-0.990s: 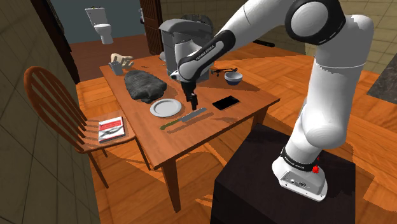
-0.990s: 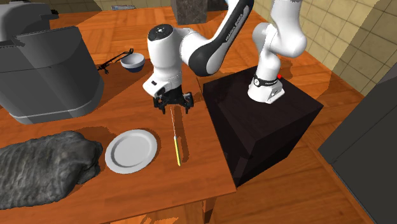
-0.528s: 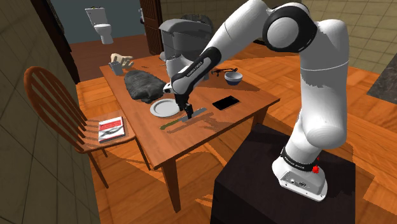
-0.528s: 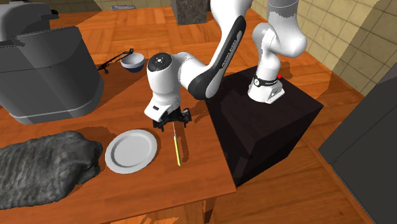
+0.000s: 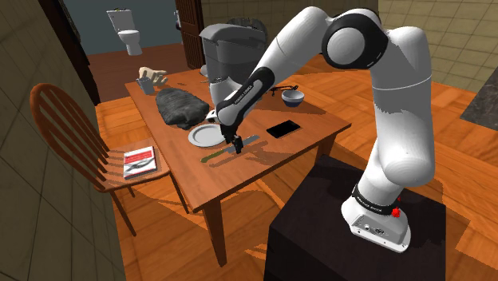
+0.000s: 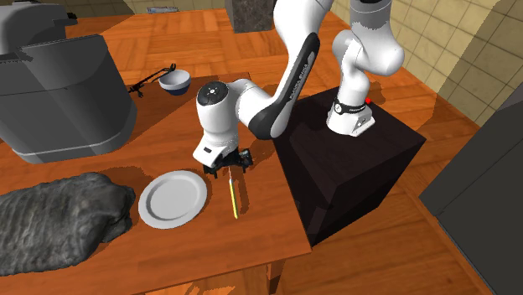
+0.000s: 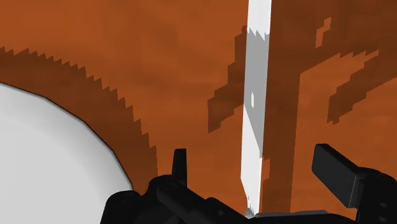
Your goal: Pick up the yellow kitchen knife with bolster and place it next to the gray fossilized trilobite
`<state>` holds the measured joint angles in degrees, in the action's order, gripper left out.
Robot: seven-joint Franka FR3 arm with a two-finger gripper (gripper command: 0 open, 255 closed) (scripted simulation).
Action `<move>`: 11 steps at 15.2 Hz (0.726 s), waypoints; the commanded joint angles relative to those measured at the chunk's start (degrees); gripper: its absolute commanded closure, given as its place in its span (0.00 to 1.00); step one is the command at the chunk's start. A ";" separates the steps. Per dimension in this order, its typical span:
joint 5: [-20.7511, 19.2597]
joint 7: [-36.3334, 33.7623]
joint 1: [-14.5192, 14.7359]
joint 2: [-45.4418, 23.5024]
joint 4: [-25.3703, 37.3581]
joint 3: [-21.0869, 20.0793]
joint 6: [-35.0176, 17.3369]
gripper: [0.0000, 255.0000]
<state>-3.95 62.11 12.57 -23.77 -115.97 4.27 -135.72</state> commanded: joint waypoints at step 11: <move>0.00 0.01 -0.01 -0.05 0.00 0.00 -0.07 1.00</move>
<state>-3.95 62.11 12.56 -23.82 -115.96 4.27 -135.80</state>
